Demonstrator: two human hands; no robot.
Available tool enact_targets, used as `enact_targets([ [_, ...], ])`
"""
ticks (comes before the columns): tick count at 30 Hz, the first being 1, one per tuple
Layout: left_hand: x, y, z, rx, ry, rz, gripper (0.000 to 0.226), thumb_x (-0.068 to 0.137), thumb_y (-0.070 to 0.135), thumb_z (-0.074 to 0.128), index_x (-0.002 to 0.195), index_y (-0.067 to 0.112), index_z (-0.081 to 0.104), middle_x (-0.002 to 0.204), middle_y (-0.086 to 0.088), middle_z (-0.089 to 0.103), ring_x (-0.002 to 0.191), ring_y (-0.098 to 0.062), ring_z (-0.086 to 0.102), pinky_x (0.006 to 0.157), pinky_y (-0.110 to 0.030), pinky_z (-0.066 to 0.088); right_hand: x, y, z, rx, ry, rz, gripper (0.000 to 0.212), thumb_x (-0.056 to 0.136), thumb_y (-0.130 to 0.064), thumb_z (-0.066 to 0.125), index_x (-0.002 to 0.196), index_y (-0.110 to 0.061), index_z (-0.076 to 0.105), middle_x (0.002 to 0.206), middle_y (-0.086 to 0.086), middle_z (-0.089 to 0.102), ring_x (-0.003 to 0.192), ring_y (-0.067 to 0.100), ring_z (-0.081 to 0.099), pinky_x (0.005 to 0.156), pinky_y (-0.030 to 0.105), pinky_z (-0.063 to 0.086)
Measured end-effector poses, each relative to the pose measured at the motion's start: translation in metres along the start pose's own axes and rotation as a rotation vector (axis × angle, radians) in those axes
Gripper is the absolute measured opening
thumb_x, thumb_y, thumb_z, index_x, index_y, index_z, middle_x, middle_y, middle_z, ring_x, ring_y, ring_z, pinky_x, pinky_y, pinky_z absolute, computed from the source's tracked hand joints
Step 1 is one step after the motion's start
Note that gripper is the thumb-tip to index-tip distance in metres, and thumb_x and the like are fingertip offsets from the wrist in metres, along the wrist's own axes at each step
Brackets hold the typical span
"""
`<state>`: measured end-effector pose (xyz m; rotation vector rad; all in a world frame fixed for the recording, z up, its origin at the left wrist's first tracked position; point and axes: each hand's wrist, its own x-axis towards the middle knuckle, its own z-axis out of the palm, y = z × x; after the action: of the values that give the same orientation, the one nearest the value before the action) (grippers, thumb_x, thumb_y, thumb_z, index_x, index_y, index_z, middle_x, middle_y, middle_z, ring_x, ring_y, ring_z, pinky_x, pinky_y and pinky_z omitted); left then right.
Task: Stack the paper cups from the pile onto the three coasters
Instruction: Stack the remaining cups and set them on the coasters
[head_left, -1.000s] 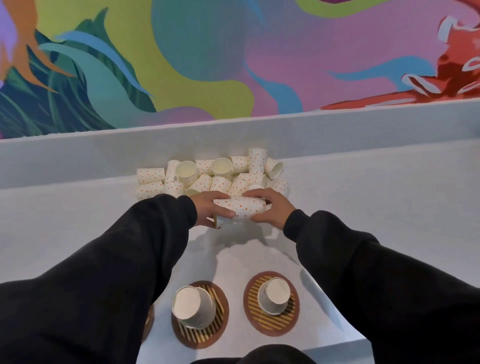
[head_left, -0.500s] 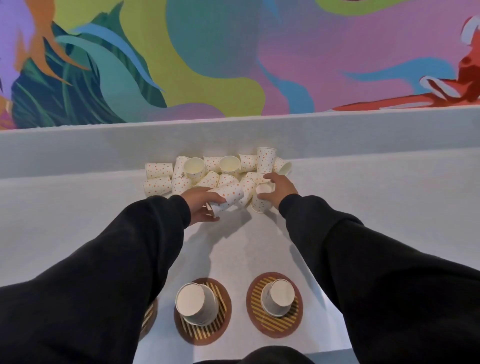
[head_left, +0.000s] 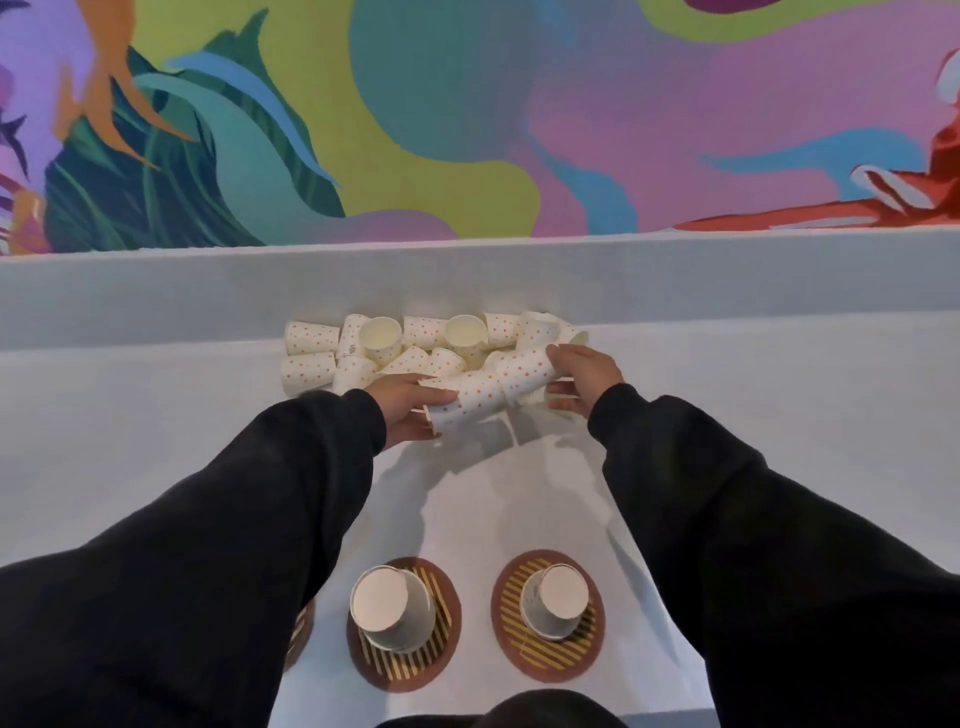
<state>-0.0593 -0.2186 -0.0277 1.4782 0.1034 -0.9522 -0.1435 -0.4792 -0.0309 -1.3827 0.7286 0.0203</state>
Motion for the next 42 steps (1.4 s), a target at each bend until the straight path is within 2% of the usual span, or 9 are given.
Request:
enact_targets([
  [3, -0.002, 0.006, 0.018, -0.014, -0.085, 0.021, 0.040, 0.086, 0.011, 0.078, 0.123, 0.003, 0.067, 0.117, -0.015, 0.075, 0.103, -0.030, 0.073, 0.089, -0.045, 0.058, -0.014, 0.005, -0.001, 0.170, -0.158, 0.096, 0.038, 0.097, -0.027, 0.072, 0.128, -0.007, 0.064, 0.110, 0.014, 0.066, 0.082, 0.026, 0.068, 0.078, 0.042, 0.062],
  [8, -0.002, 0.009, 0.044, 0.038, -0.097, 0.010, 0.053, 0.079, 0.022, 0.082, 0.125, 0.002, 0.064, 0.117, -0.019, 0.074, 0.100, -0.033, 0.072, 0.089, -0.044, 0.060, -0.021, 0.013, 0.001, 0.175, -0.250, 0.068, 0.039, 0.095, -0.027, 0.076, 0.128, -0.009, 0.066, 0.115, 0.016, 0.069, 0.082, 0.026, 0.072, 0.078, 0.040, 0.064],
  [11, -0.002, 0.012, 0.049, 0.038, -0.054, -0.004, 0.046, 0.085, 0.021, 0.081, 0.124, 0.004, 0.063, 0.113, -0.022, 0.074, 0.100, -0.037, 0.072, 0.095, -0.046, 0.057, -0.007, 0.012, -0.007, 0.114, -0.054, 0.037, 0.047, 0.097, -0.053, 0.065, 0.120, -0.012, 0.072, 0.102, 0.008, 0.074, 0.076, 0.024, 0.067, 0.066, 0.038, 0.060],
  [15, -0.006, 0.014, 0.041, 0.044, -0.004, -0.018, 0.045, 0.087, 0.015, 0.078, 0.127, 0.004, 0.060, 0.119, -0.023, 0.070, 0.102, -0.038, 0.072, 0.096, -0.048, 0.058, 0.035, 0.021, -0.033, -0.167, 0.382, 0.079, 0.054, 0.092, -0.055, 0.069, 0.121, -0.009, 0.066, 0.126, 0.011, 0.070, 0.105, 0.033, 0.065, 0.093, 0.037, 0.052],
  [19, -0.013, 0.009, 0.027, 0.015, 0.061, -0.040, 0.043, 0.087, 0.008, 0.076, 0.126, 0.002, 0.060, 0.120, -0.024, 0.068, 0.105, -0.041, 0.071, 0.086, -0.045, 0.062, 0.059, 0.026, -0.030, -0.242, 0.308, 0.264, 0.083, 0.085, -0.064, 0.073, 0.141, -0.006, 0.053, 0.133, 0.013, 0.063, 0.118, 0.036, 0.062, 0.101, 0.039, 0.048],
  [25, -0.019, 0.002, 0.014, 0.034, 0.121, -0.046, 0.036, 0.085, 0.007, 0.079, 0.117, -0.003, 0.065, 0.112, -0.025, 0.071, 0.097, -0.040, 0.069, 0.089, -0.047, 0.060, 0.090, 0.056, -0.018, -0.267, 0.202, 0.294, 0.084, 0.067, -0.078, 0.074, 0.118, -0.014, 0.055, 0.104, 0.010, 0.062, 0.098, 0.034, 0.065, 0.099, 0.042, 0.054],
  [30, -0.021, -0.001, 0.006, 0.082, 0.124, -0.070, 0.042, 0.084, 0.014, 0.081, 0.121, -0.001, 0.064, 0.117, -0.026, 0.071, 0.094, -0.037, 0.071, 0.082, -0.044, 0.062, 0.067, 0.049, -0.018, -0.084, 0.220, 0.325, 0.059, 0.071, -0.048, 0.079, 0.120, -0.020, 0.064, 0.115, 0.011, 0.067, 0.099, 0.035, 0.066, 0.084, 0.050, 0.061],
  [36, -0.021, 0.008, 0.008, 0.274, 0.088, -0.106, 0.052, 0.075, 0.024, 0.089, 0.119, 0.004, 0.068, 0.121, -0.022, 0.068, 0.085, -0.033, 0.074, 0.076, -0.039, 0.062, 0.009, 0.036, -0.029, 0.440, 0.091, 0.252, 0.040, 0.089, -0.031, 0.075, 0.123, -0.014, 0.062, 0.122, 0.015, 0.066, 0.112, 0.035, 0.069, 0.096, 0.055, 0.056],
  [42, -0.026, 0.023, 0.047, 0.341, -0.068, -0.058, 0.073, 0.062, 0.030, 0.097, 0.122, 0.000, 0.067, 0.123, -0.022, 0.069, 0.094, -0.038, 0.075, 0.093, -0.044, 0.060, -0.051, 0.031, -0.028, 0.541, -0.092, 0.100, 0.030, 0.095, -0.012, 0.071, 0.124, -0.008, 0.065, 0.119, 0.019, 0.068, 0.115, 0.039, 0.069, 0.099, 0.055, 0.057],
])
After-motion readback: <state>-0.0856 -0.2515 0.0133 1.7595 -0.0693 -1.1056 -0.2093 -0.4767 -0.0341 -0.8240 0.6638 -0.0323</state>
